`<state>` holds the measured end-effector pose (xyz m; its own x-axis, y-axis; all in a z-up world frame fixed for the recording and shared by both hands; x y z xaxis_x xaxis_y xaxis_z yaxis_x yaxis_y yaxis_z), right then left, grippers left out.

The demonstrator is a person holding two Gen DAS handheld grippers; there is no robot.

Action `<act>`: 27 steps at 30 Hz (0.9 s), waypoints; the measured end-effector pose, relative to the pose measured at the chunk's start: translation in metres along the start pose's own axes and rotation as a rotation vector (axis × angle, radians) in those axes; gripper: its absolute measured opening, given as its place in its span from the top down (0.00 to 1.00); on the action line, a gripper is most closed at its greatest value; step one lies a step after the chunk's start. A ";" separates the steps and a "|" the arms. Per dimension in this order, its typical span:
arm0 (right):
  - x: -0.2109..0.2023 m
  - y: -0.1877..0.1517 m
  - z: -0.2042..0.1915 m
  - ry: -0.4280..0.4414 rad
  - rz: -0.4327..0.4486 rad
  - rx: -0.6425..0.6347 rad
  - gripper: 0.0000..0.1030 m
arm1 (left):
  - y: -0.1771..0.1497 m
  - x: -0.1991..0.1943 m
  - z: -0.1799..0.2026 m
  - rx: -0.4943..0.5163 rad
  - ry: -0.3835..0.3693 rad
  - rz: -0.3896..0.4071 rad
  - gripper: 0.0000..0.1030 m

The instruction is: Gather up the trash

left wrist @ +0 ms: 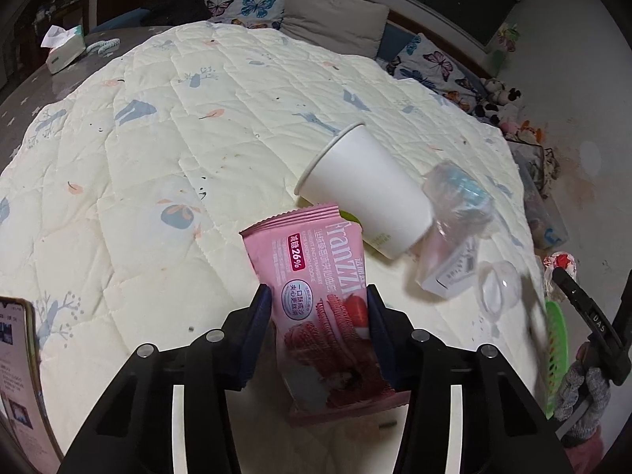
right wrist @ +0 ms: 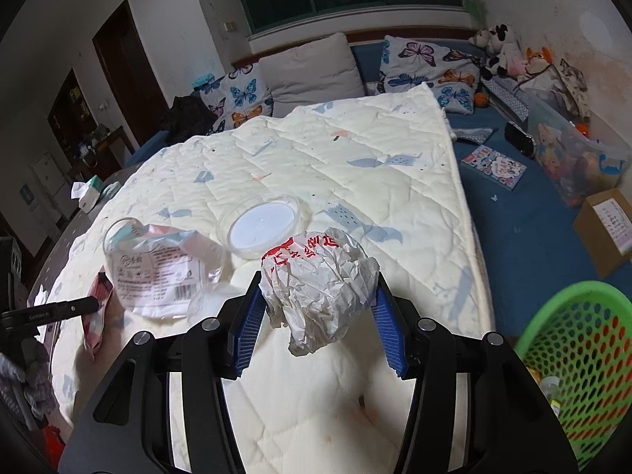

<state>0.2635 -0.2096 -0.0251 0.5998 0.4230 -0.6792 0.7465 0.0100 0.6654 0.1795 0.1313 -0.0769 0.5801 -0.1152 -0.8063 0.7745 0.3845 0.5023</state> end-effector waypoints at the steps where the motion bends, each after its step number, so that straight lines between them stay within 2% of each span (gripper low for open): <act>1: -0.003 -0.001 0.000 -0.001 0.003 0.001 0.49 | -0.002 -0.003 0.000 0.005 -0.006 0.002 0.58; 13: -0.043 -0.030 0.009 -0.055 0.027 0.005 0.49 | -0.019 -0.047 0.017 0.076 -0.096 0.054 0.67; 21: -0.063 -0.050 0.035 -0.114 0.029 0.056 0.49 | -0.019 -0.069 0.042 0.132 -0.158 0.098 0.69; 24: -0.071 -0.055 0.045 -0.131 0.031 0.072 0.49 | -0.019 -0.070 0.046 0.148 -0.155 0.107 0.69; 27: -0.077 -0.059 0.052 -0.144 0.035 0.079 0.49 | -0.015 -0.065 0.037 0.102 -0.142 0.087 0.69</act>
<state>0.1880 -0.2895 -0.0280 0.6565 0.2878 -0.6973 0.7415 -0.0759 0.6667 0.1389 0.0990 -0.0205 0.6701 -0.2165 -0.7100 0.7374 0.3043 0.6031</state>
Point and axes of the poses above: each gripper's, at about its wrist camera, not at the fingertips, and x roughly the way its jaws point, z to its right, y to its top, the point moved 1 cm from there along x, roughly the way its jaws point, and after that the axes turned 1 degree about z, right-handed, at the moved point
